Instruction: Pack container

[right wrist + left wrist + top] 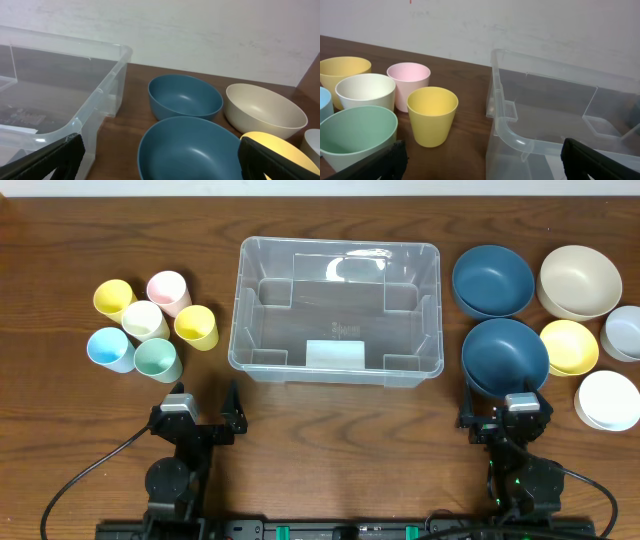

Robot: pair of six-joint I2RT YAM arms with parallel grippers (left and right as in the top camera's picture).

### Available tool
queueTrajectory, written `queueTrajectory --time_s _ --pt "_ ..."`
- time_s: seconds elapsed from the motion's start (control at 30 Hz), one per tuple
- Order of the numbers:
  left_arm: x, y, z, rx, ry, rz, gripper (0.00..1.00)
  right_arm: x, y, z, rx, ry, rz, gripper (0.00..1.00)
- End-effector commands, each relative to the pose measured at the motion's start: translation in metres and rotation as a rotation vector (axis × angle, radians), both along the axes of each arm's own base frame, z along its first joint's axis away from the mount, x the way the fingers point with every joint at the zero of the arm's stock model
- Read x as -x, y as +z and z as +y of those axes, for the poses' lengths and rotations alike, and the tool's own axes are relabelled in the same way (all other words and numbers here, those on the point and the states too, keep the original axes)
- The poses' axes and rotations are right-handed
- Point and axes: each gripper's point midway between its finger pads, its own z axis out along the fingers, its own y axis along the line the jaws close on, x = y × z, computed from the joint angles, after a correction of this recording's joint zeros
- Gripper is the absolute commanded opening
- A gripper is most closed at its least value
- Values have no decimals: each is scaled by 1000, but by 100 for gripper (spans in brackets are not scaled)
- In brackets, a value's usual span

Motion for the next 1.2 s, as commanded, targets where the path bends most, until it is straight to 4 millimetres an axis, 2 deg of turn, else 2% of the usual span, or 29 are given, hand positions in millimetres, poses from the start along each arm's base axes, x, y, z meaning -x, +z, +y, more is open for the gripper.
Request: queueTrajectory --time_s 0.0,0.57,0.63,0.73,0.8,0.9,1.07,1.17 --pt "1 -17 4 -25 19 51 98 0 0 -2 10 -7 -2 99" --pt "1 -17 4 -25 19 51 98 0 3 -2 10 -7 -16 99" --pt "1 -17 4 -25 19 51 98 0 5 2 -2 14 -22 99" --pt "1 -17 4 -24 19 51 98 2 12 21 -10 125 -40 99" --pt "1 -17 4 -24 19 51 98 6 26 29 -12 176 -69 99" --pt "1 -17 4 -25 19 51 98 13 58 33 -10 201 -125 99" --pt "1 -17 4 -25 19 50 98 36 136 33 -2 203 -223 99" --pt "1 -17 4 -25 19 51 98 41 176 32 -3 203 -213 99"
